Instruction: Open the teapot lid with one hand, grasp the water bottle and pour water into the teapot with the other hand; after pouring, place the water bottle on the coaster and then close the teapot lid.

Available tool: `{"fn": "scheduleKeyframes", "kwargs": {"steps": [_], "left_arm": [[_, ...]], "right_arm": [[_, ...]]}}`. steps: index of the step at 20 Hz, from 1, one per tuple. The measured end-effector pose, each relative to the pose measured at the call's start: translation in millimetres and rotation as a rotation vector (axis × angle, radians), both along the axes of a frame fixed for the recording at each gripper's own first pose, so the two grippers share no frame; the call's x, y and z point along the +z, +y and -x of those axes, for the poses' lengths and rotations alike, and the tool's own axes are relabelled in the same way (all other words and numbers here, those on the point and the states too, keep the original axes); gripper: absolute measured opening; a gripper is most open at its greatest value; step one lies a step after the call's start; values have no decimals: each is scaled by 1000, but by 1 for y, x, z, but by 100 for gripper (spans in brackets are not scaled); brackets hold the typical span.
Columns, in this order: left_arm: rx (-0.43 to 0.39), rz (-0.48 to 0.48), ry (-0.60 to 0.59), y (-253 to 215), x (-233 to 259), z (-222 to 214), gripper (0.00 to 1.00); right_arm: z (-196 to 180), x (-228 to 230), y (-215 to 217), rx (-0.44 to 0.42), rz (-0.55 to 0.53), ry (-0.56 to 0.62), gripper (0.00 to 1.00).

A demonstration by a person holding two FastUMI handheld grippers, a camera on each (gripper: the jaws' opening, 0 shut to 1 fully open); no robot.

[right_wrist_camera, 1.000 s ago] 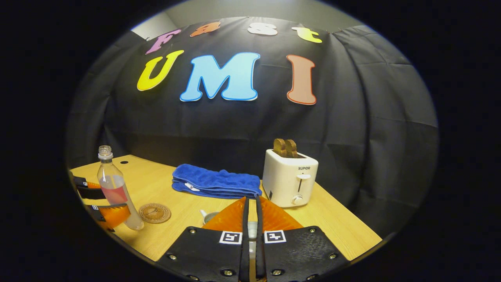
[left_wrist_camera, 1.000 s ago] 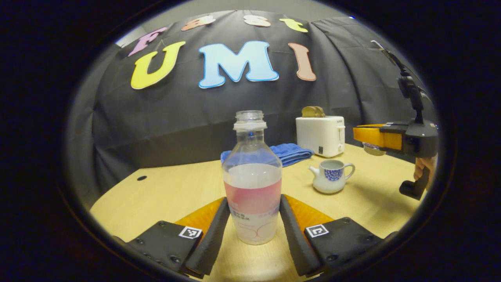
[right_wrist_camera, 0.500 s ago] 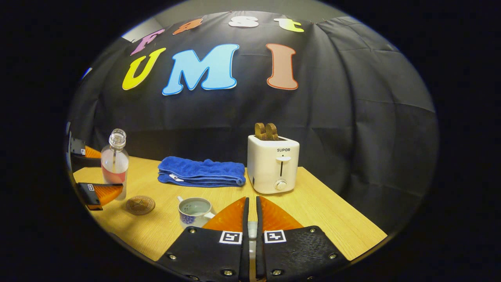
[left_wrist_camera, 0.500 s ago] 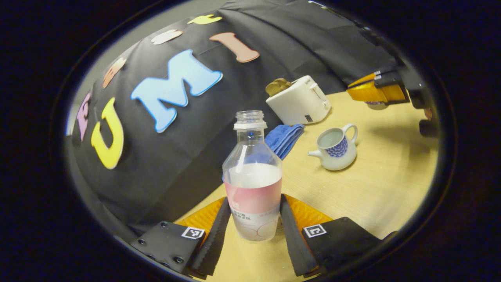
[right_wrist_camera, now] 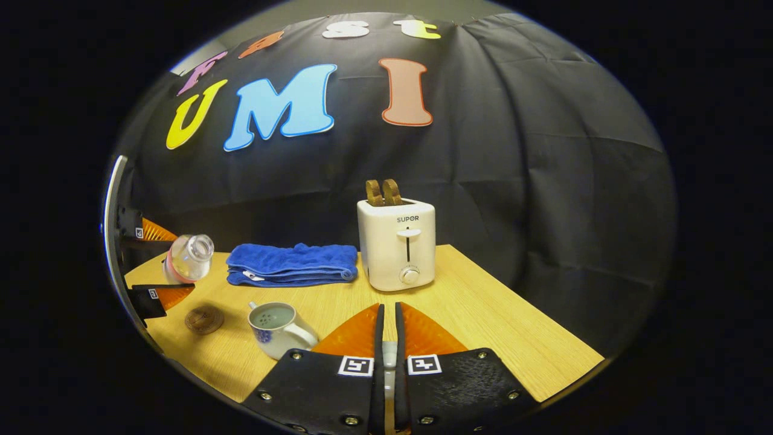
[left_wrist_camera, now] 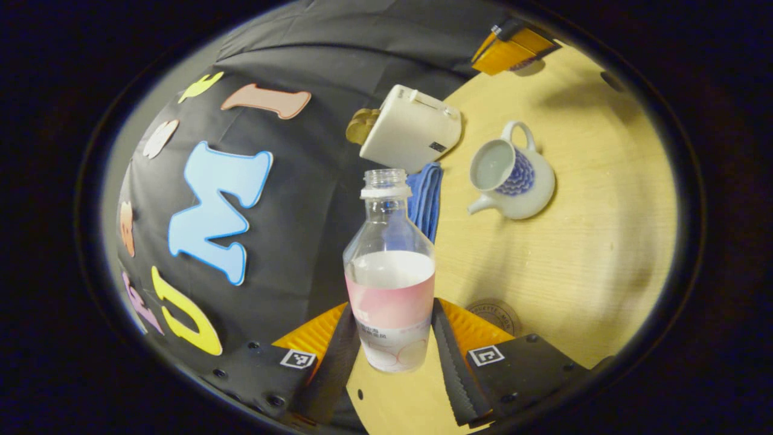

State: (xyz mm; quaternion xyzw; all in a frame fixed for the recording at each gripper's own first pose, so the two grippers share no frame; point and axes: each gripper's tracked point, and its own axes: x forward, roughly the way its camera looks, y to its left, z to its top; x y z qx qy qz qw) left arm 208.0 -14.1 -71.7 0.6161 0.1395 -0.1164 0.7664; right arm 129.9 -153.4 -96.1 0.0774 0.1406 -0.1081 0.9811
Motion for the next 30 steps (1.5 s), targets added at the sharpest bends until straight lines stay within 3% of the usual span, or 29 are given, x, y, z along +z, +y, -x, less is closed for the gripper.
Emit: {"fn": "scheduleKeyframes", "kwargs": {"steps": [5,10,30], "left_arm": [[-63,-229,9,-13,0,2,84],[-112,-391,11,-31,2,9,83],[-196,-855,-17,-62,31,0,84]], "right_arm": [[1,0,-1,-6,-23,3,6],[6,8,-4,-16,-9,-21,6],[10,14,-2,-6,-67,-48,6]]}}
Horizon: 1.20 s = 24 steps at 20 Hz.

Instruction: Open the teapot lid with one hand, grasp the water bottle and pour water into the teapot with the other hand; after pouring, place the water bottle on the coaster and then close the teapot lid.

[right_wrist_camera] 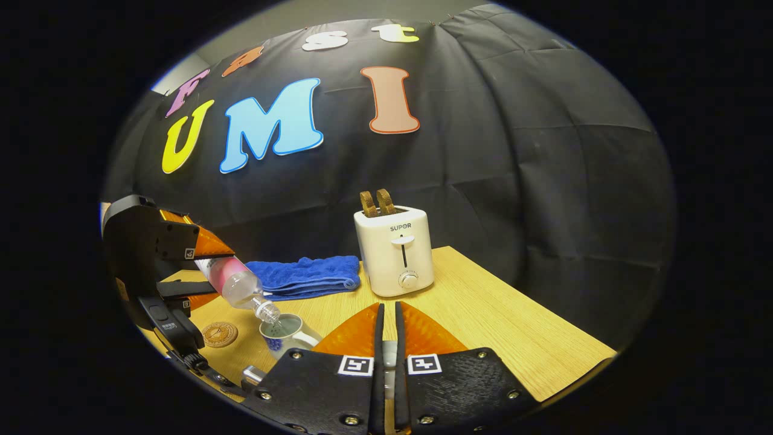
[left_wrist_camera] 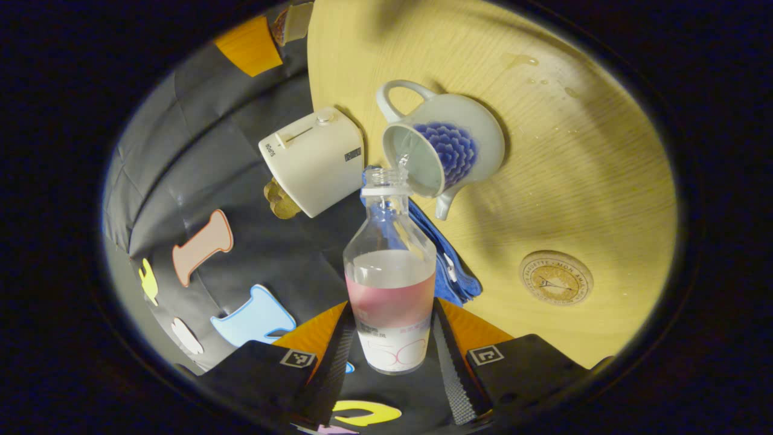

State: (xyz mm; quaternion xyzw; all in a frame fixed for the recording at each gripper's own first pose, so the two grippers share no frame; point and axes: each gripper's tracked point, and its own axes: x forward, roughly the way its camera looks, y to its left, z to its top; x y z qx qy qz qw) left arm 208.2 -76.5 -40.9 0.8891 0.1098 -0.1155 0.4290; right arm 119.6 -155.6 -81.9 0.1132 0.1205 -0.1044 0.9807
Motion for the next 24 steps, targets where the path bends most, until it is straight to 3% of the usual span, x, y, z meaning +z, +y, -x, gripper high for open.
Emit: {"fn": "scheduleKeyframes", "kwargs": {"steps": [3,12,19,24], "left_arm": [[-32,-83,-20,-4,8,-3,83],[-69,-156,-59,-8,13,-1,83],[-71,-178,-66,-8,15,-3,83],[-69,-136,-56,-9,12,0,83]], "right_arm": [[0,1,0,1,0,-1,6],[-1,-2,0,3,-10,2,6],[-2,-2,-1,3,-21,-2,6],[-1,-5,-3,-5,-15,4,6]]}}
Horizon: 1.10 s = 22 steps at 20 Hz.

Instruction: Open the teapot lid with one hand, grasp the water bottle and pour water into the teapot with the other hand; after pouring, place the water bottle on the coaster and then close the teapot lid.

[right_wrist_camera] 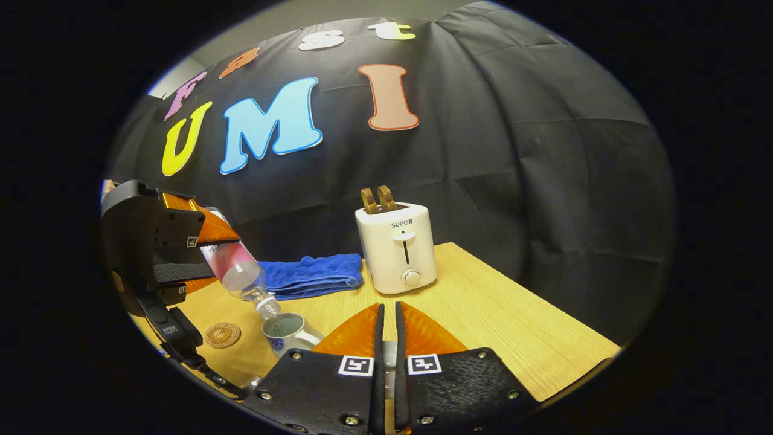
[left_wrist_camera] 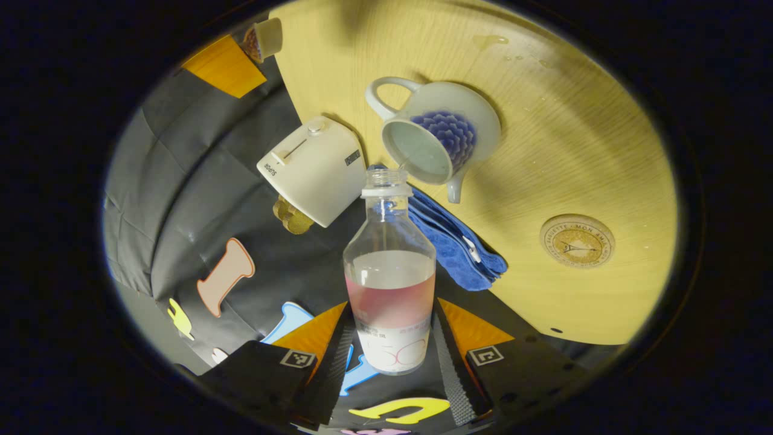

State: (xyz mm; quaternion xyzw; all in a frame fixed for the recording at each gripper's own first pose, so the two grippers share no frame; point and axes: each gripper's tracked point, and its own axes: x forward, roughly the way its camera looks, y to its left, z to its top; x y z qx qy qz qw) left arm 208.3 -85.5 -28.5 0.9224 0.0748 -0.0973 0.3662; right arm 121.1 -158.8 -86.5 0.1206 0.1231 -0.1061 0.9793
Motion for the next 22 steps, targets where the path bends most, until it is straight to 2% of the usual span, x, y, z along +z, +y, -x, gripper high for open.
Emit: {"fn": "scheduleKeyframes", "kwargs": {"steps": [2,6,15,22], "left_arm": [[26,85,26,4,-6,2,84],[100,320,52,30,-17,3,84],[204,943,21,71,-11,24,84],[337,1481,-28,96,-22,33,84]], "right_arm": [[2,2,-5,-14,0,-2,6],[4,3,-13,-42,-5,-5,6],[1,1,-3,-22,19,10,6],[0,-3,5,0,21,17,6]]}}
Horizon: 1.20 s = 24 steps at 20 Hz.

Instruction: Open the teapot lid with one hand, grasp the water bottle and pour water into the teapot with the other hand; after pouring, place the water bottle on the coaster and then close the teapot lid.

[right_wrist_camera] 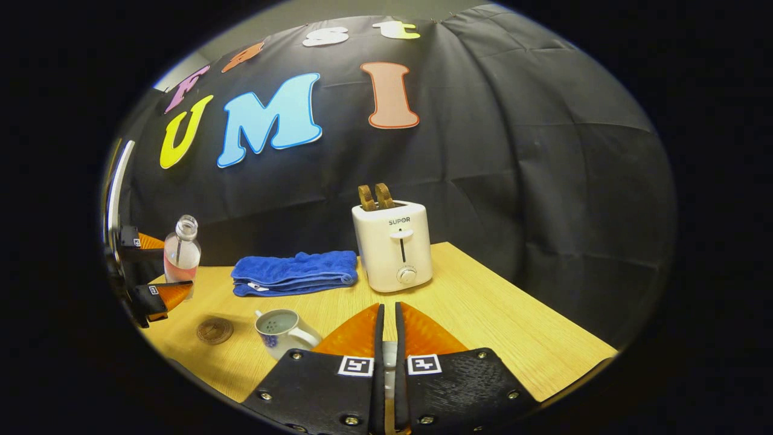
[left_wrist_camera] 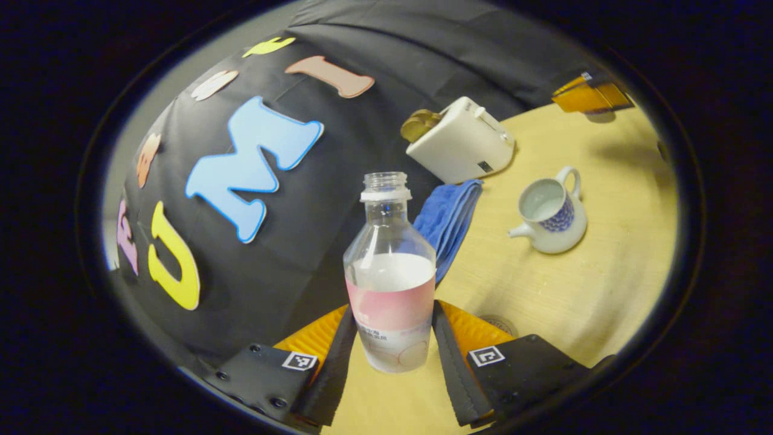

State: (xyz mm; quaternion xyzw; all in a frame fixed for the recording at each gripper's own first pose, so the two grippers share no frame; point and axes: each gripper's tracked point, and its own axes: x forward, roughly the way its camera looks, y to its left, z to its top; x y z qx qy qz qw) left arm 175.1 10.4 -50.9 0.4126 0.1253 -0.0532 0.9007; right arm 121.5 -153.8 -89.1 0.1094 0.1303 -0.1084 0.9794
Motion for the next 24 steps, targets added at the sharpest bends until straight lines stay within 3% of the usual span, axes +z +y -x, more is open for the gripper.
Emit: {"fn": "scheduleKeyframes", "kwargs": {"steps": [4,11,14,24], "left_arm": [[56,316,-38,-3,-6,-3,84],[104,690,-73,-4,-22,-6,84],[109,745,-70,-6,-23,-9,84],[142,746,8,1,-39,-16,84]], "right_arm": [[0,-2,2,9,-5,4,6],[-2,-5,8,25,0,12,6],[-2,-7,10,30,-8,17,6],[-3,-8,11,31,-5,20,6]]}}
